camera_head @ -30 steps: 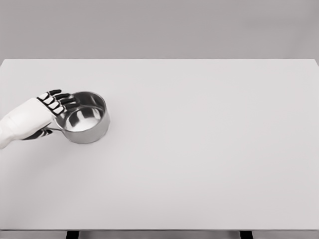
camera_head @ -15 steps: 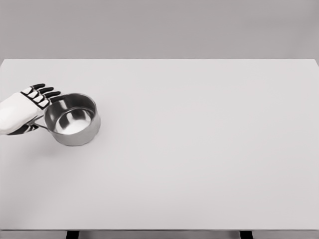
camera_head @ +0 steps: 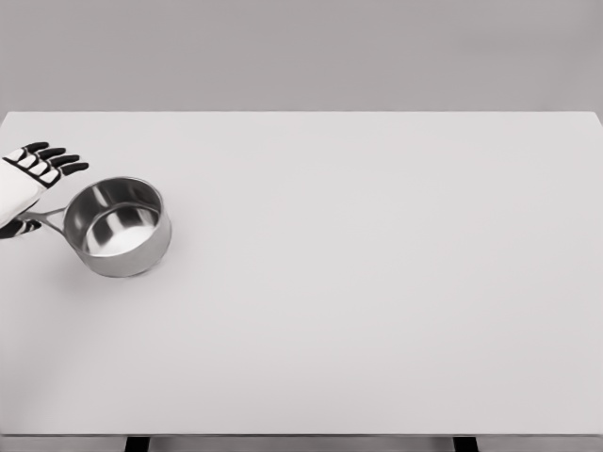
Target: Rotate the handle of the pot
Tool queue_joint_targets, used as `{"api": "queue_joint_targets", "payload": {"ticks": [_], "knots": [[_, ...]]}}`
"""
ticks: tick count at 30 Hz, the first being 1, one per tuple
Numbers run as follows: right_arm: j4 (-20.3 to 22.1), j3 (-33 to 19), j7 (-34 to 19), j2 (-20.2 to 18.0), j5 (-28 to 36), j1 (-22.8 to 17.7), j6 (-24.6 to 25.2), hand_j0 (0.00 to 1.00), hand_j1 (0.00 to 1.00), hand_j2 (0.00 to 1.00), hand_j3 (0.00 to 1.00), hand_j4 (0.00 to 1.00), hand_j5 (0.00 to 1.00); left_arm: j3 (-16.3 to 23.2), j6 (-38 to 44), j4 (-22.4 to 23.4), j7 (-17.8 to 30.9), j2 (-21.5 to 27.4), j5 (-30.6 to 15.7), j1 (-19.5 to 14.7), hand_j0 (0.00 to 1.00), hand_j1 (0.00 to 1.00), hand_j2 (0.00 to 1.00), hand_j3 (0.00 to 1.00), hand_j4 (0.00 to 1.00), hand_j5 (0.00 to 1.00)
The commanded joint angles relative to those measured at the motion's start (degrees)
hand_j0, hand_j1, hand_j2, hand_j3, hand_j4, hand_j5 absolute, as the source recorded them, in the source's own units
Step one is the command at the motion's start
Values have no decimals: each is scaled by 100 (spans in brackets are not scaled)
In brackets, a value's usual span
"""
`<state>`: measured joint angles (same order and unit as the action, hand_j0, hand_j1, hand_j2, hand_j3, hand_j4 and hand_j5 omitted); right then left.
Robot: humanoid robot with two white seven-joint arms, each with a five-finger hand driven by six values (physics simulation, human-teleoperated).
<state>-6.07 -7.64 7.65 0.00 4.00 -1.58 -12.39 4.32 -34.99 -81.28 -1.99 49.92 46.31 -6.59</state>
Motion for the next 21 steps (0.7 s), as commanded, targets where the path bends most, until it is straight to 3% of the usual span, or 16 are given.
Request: {"api": "queue_joint_targets", "payload": {"ticks": [1,21], "knots": [[0,-1,0,0,4,0,-1,100,100,100,100,100,100,-1,-1,95,-3,-9,-25,0,100,100,100,100,100,100],[0,-1,0,0,4,0,-1,100,100,100,100,100,100,8,-1,341,-3,-9,-8,-237,100,100,100,100,100,100]]}}
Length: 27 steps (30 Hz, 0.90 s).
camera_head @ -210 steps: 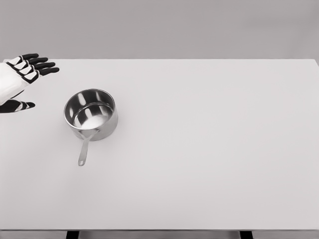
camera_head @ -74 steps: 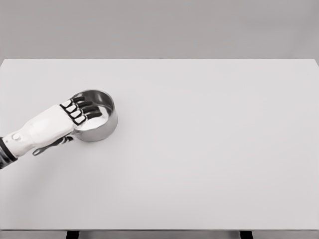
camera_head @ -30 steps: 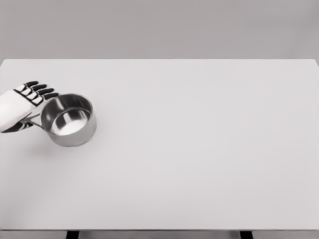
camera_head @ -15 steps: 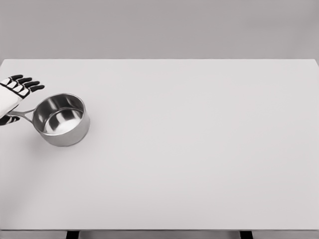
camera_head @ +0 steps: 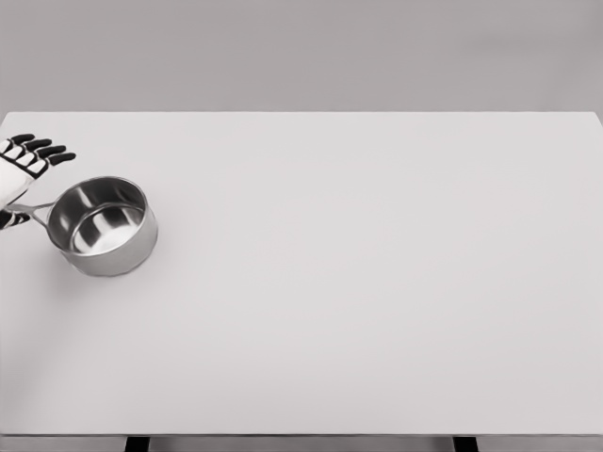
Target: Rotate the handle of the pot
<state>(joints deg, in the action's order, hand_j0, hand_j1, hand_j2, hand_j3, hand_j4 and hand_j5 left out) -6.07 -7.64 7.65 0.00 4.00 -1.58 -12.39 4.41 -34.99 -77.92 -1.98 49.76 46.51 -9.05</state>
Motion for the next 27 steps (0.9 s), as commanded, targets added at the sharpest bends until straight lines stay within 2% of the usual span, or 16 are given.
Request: {"api": "queue_joint_targets", "payload": {"ticks": [1,8,27], "knots": [[0,-1,0,0,4,0,-1,100,100,100,100,100,100,7,-1,14,-4,7,-28,-9,100,100,100,100,100,100],[0,-1,0,0,4,0,-1,100,100,100,100,100,100,51,-1,137,5,-11,-20,-158,100,100,100,100,100,100],[0,-1,0,0,4,0,-1,100,100,100,100,100,100,33,-1,137,4,69,-55,-158,100,100,100,100,100,100]]}}
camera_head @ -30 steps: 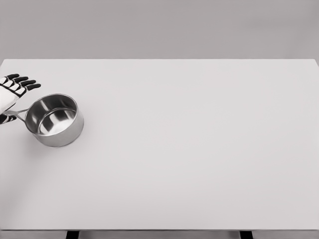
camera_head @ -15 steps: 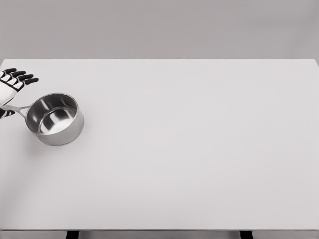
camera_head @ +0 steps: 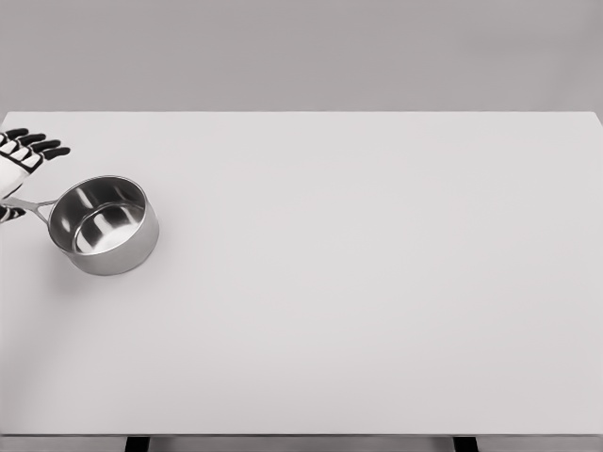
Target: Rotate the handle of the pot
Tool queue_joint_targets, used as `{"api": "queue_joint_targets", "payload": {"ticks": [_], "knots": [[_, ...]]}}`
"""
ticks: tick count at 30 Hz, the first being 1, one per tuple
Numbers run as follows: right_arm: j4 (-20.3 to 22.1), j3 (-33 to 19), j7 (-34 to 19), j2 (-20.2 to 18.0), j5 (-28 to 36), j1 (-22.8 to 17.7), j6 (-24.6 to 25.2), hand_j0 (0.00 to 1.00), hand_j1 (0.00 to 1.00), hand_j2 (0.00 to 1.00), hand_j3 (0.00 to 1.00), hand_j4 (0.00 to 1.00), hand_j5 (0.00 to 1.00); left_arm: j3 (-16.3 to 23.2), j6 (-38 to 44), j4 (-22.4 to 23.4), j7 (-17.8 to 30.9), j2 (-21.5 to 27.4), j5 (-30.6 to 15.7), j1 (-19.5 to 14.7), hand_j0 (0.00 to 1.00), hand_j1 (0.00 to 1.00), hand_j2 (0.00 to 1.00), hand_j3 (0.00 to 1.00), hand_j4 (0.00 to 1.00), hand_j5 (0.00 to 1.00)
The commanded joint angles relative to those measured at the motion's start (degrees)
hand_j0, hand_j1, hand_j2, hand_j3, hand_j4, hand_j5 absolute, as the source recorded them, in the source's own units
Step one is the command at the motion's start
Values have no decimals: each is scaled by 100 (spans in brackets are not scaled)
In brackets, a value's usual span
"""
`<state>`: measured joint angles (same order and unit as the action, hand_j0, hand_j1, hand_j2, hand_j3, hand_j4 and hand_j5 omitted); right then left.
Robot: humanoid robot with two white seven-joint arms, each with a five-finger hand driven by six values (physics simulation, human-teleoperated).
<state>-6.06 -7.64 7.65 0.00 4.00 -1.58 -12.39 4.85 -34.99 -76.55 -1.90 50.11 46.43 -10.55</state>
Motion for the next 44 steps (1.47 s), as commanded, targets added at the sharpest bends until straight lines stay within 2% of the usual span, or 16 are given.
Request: {"api": "queue_joint_targets", "payload": {"ticks": [1,5,9,10,14,17,20,21,25,27,30,34,44], "knots": [[0,-1,0,0,4,0,-1,100,100,100,100,100,100,-10,-1,-9,-3,34,-72,0,100,100,100,100,100,100],[0,-1,0,0,4,0,-1,100,100,100,100,100,100,-10,-1,-132,-3,34,-99,53,100,100,100,100,100,100],[0,-1,0,0,4,0,-1,100,100,100,100,100,100,-19,-1,-606,-3,78,-239,123,100,100,100,100,100,100],[0,-1,0,0,4,0,-1,100,100,100,100,100,100,-19,-1,-677,-3,139,-327,255,100,100,100,100,100,100],[0,-1,0,0,4,0,-1,100,100,100,100,100,100,-45,-1,-1292,6,491,-898,475,100,100,100,100,100,100],[0,-1,0,0,4,0,-1,100,100,100,100,100,100,-72,-1,-2065,14,482,-1329,475,100,100,100,100,100,100],[0,-1,0,0,4,0,-1,100,100,100,100,100,100,-28,-1,-2312,85,412,-1399,413,100,100,100,100,100,100],[0,-1,0,0,4,0,-1,100,100,100,100,100,100,7,-1,-2321,94,395,-1399,413,100,100,100,100,100,100],[0,-1,0,0,4,0,-1,100,100,100,100,100,100,69,-1,-2321,111,-273,-1320,211,100,100,100,100,100,100],[0,-1,0,0,4,0,-1,100,100,100,100,100,100,69,-1,-2295,339,-300,-1320,88,100,100,100,100,100,100],[0,-1,0,0,4,0,-1,100,100,100,100,100,100,69,-1,-2286,383,-291,-1303,70,100,100,100,100,100,100],[0,-1,0,0,4,0,-1,100,100,100,100,100,100,51,-1,-2250,1122,-300,-1312,9,100,100,100,100,100,100],[0,-1,0,0,4,0,-1,100,100,100,100,100,100,-45,-1,-2075,1192,-511,-1399,-97,100,100,100,100,100,100]]}}
